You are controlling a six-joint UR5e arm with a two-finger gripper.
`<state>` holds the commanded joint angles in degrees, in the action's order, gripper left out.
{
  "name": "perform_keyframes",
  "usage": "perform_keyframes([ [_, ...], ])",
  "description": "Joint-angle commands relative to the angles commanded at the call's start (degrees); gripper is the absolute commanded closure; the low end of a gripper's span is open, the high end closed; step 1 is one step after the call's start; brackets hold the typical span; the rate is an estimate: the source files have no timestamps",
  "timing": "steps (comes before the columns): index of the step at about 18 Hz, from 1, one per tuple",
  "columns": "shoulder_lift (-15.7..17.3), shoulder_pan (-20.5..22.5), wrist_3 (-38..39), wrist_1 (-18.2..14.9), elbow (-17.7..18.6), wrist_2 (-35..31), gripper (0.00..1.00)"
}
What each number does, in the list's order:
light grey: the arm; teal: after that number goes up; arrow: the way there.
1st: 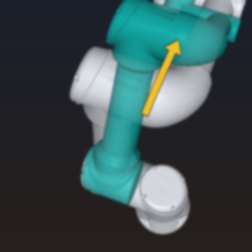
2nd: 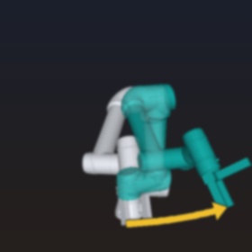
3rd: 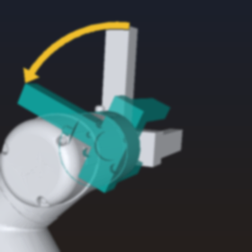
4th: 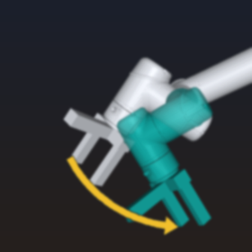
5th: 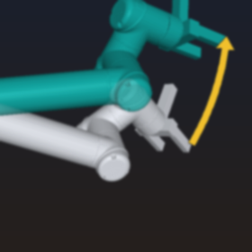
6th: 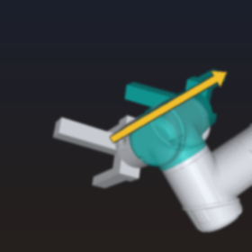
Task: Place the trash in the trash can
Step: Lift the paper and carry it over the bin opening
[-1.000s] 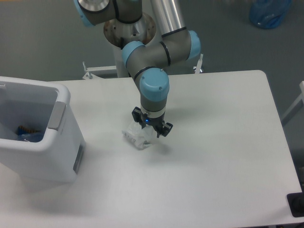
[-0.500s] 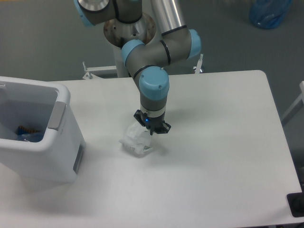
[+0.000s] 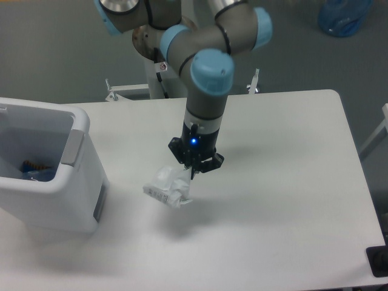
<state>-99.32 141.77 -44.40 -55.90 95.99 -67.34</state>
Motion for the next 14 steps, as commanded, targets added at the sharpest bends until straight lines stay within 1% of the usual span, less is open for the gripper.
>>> perform_keyframes([
  [2, 0.9, -0.2, 2.2, 0.0, -2.0, 3.1, 1.0],
  [5, 3.4, -0.4, 4.7, 0.0, -4.2, 9.1, 1.0],
  [8, 6.7, -1.1, 6.1, 0.0, -5.0, 14.2, 1.0],
  [11, 8.4, -4.2, 6.2, 0.0, -4.6, 14.8, 1.0],
  [14, 9.1, -9.2, 7.0, 0.0, -4.0, 14.2, 1.0],
])
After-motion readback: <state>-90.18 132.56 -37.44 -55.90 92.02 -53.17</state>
